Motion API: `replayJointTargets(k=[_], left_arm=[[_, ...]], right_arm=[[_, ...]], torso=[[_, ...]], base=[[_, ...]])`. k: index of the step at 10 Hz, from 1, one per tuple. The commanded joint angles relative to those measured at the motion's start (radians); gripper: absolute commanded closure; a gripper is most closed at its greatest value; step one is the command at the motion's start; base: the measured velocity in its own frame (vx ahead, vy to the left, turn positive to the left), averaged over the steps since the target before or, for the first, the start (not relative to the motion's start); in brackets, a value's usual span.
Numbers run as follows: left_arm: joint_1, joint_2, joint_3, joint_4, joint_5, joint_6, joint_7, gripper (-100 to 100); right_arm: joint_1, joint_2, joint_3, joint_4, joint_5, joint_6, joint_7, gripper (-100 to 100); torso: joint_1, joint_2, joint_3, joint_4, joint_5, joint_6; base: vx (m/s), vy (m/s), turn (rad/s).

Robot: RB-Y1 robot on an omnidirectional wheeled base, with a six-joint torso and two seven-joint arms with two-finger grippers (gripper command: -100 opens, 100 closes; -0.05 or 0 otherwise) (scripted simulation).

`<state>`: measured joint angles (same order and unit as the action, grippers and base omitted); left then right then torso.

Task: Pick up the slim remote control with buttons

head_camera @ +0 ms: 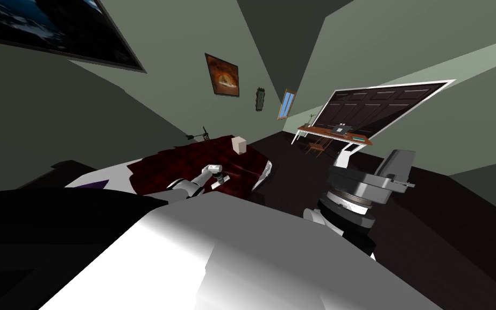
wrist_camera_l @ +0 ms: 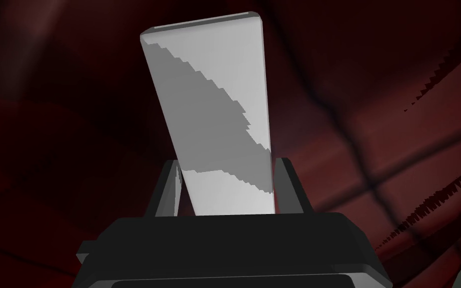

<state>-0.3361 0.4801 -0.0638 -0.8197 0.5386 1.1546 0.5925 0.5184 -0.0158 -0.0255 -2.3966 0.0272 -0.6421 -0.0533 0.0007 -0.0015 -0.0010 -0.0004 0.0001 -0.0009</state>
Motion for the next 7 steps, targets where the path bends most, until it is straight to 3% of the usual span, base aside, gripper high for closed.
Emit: replayJointTargets(k=[1, 2, 3, 5, 6, 7], left_arm=[[0.000, 0.000, 0.000, 0.000, 0.000, 0.000, 0.000, 100], [0.000, 0.000, 0.000, 0.000, 0.000, 0.000, 0.000, 0], [-0.016, 0.018, -0.007, -0.023, 0.010, 0.034, 0.013, 100], [-0.025, 0.033, -0.012, -0.045, 0.020, 0.064, 0.025, 100], [-0.020, 0.025, -0.011, -0.038, 0.014, 0.048, 0.022, 100], [-0.020, 0.026, -0.011, -0.040, 0.015, 0.052, 0.023, 0]], right_arm=[[0.000, 0.000, 0.000, 0.000, 0.000, 0.000, 0.000, 0], [0.000, 0.000, 0.000, 0.000, 0.000, 0.000, 0.000, 0], [0.000, 0.000, 0.000, 0.000, 0.000, 0.000, 0.000, 0], [0.000, 0.000, 0.000, 0.000, 0.000, 0.000, 0.000, 0], [0.000, 0.000, 0.000, 0.000, 0.000, 0.000, 0.000, 0], [0.000, 0.000, 0.000, 0.000, 0.000, 0.000, 0.000, 0]], torso=[[0.000, 0.000, 0.000, 0.000, 0.000, 0.000], [0.000, 0.000, 0.000, 0.000, 0.000, 0.000], [0.000, 0.000, 0.000, 0.000, 0.000, 0.000], [-0.001, 0.003, 0.002, 0.001, -0.001, 0.000], [-0.002, 0.004, 0.002, 0.001, -0.001, 0.000], [-0.001, 0.003, 0.002, 0.001, -0.001, -0.001]], base=[[0.000, 0.000, 0.000], [0.000, 0.000, 0.000], [-0.037, -0.005, -0.008], [-0.056, -0.010, -0.012], [-0.023, -0.008, -0.002], [0.000, 0.000, 0.000]])
